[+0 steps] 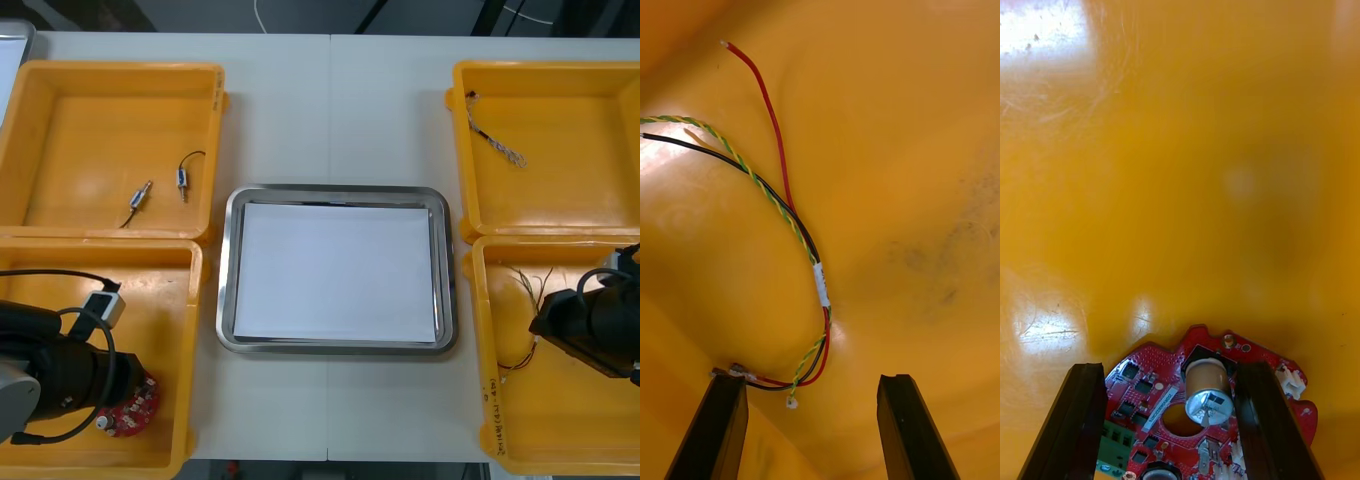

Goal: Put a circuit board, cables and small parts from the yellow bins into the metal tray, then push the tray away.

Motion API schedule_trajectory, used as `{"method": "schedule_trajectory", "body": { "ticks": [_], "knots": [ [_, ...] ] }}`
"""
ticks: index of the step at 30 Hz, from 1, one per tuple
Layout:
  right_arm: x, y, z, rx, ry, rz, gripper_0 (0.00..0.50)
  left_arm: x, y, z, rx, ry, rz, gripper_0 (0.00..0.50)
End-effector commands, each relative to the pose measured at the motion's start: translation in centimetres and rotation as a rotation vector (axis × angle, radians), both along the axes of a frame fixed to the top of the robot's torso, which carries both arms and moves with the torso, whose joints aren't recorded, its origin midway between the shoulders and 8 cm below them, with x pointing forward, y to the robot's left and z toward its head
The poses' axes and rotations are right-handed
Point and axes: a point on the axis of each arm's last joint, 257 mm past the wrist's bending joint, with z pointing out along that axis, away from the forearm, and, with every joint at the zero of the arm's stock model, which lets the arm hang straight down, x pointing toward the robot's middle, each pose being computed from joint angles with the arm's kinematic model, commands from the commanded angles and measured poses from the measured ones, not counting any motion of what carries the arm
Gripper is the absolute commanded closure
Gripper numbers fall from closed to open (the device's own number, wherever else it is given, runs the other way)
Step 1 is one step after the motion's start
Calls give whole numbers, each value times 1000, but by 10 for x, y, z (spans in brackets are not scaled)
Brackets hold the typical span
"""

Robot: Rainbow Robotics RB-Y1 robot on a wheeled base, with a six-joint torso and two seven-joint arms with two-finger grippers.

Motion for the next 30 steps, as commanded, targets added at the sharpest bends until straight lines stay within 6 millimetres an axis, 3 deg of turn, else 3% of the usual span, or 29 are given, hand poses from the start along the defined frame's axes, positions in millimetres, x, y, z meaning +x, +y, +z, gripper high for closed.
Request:
{"method": "schedule_trajectory", "body": {
  "ticks": [1,4,6,20,30],
  "knots": [
    [-1,7,-12,12,4,-7,0,-15,-12,-11,-66,34,80,0],
    [5,8,-14,12,-12,-4,0,-15,-14,-12,-71,34,80,220],
    [5,7,-17,8,-10,-4,0,-15,-15,-12,-75,35,83,497],
    [19,-1,-35,-4,-31,-5,0,-7,-12,-4,-78,17,98,500],
    [13,7,-48,-13,-2,19,0,9,9,28,-39,11,125,500]
  ]
}}
